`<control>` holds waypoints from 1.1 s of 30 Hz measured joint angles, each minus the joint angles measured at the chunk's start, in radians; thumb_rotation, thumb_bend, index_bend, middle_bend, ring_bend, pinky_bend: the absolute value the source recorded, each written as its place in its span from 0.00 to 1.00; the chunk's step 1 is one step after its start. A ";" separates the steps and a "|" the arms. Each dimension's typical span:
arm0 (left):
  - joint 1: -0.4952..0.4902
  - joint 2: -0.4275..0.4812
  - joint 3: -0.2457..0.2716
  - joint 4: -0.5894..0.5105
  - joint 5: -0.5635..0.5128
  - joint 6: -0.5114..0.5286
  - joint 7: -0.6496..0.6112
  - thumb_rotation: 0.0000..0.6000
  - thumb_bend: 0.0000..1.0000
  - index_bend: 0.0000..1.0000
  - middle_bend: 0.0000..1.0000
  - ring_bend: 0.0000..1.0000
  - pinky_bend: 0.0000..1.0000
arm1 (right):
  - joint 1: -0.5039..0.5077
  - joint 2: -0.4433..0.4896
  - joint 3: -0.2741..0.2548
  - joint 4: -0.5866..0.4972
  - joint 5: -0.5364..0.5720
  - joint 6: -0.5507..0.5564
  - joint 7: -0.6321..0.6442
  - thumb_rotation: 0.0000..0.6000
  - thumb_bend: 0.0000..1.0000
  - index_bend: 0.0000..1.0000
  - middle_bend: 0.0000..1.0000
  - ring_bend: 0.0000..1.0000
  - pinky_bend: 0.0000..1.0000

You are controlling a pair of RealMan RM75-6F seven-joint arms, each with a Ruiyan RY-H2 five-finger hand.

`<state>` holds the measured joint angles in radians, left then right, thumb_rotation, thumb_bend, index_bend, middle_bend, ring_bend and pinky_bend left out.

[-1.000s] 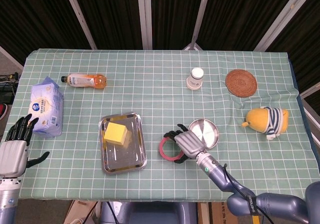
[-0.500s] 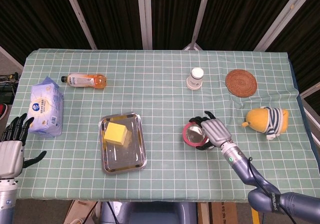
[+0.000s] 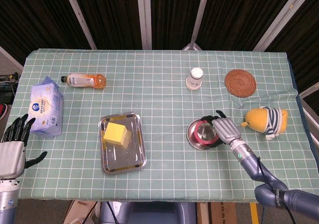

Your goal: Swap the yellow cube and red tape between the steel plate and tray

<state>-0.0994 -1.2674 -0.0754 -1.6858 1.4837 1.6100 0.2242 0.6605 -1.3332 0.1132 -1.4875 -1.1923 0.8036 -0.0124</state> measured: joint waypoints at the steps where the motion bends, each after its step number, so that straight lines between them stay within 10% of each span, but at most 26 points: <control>1: 0.000 0.000 0.000 -0.001 -0.001 -0.002 0.003 1.00 0.03 0.11 0.00 0.00 0.11 | 0.001 0.000 -0.003 0.001 0.001 -0.007 0.000 1.00 0.19 0.16 0.18 0.18 0.00; 7: 0.001 -0.002 -0.007 -0.007 -0.016 -0.012 0.015 1.00 0.03 0.11 0.00 0.00 0.11 | 0.006 -0.010 -0.013 0.002 0.007 -0.020 -0.017 1.00 0.05 0.00 0.06 0.04 0.00; 19: 0.003 0.002 -0.018 -0.005 -0.036 -0.019 0.031 1.00 0.03 0.11 0.00 0.00 0.11 | -0.044 0.048 -0.006 -0.096 0.028 0.117 -0.105 1.00 0.03 0.00 0.01 0.00 0.00; 33: 0.023 0.050 -0.023 -0.053 -0.110 -0.042 0.077 1.00 0.03 0.11 0.00 0.00 0.11 | -0.438 0.180 -0.115 -0.215 -0.167 0.733 -0.102 1.00 0.03 0.00 0.01 0.00 0.00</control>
<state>-0.0762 -1.2173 -0.0983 -1.7393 1.3742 1.5678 0.3011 0.2224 -1.1527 -0.0021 -1.7021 -1.3593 1.5369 -0.1143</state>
